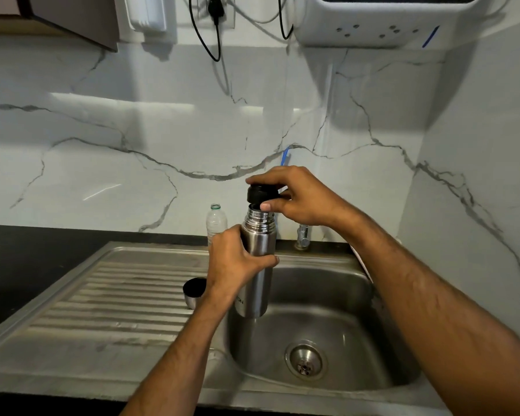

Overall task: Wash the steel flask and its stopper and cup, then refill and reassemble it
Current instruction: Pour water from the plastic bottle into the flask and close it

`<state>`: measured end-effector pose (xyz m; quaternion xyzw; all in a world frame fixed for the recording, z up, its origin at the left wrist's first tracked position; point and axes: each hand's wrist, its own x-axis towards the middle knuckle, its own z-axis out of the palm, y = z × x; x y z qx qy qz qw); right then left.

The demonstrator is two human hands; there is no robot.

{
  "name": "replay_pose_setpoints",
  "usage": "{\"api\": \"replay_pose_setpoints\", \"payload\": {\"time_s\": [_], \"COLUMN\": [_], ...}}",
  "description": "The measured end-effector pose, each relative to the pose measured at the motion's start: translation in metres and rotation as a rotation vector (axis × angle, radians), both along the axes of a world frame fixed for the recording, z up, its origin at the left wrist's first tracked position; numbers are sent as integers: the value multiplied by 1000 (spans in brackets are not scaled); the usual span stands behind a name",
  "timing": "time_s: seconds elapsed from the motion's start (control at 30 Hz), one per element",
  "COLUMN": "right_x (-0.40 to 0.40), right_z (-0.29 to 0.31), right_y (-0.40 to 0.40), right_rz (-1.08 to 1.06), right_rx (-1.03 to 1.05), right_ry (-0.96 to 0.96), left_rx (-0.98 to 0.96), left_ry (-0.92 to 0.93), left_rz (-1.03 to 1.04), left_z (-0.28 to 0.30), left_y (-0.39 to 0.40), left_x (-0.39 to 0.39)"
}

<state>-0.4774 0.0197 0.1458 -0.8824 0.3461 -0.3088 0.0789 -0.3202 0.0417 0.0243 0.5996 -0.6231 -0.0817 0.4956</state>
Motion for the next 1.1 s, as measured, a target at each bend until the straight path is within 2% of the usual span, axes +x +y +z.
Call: {"api": "replay_pose_setpoints", "payload": {"time_s": [0.27,0.63,0.83,0.97,1.1], "right_x": [-5,-7,-18,-13,-5], "right_z": [-11,-25,-31,-41,-48], "right_y": [-1,-7,-8,-9,-4], "right_rz": [-17,-102,68,-91,-211], "right_rx": [41,2,221,117,0], "right_ry": [42,-26,-133,-264,-227], "left_rx": [-9,-53,-77,-105,-147], "left_ry": [-13,-17,23,89,144], "left_rz": [-12,-33,-41,-67,-74], "left_z": [-2,-8,-12,-20,-26], "left_y": [-3,-3,-5,-9,-9], "left_x": [-8,-12,-17,-22,-26]}}
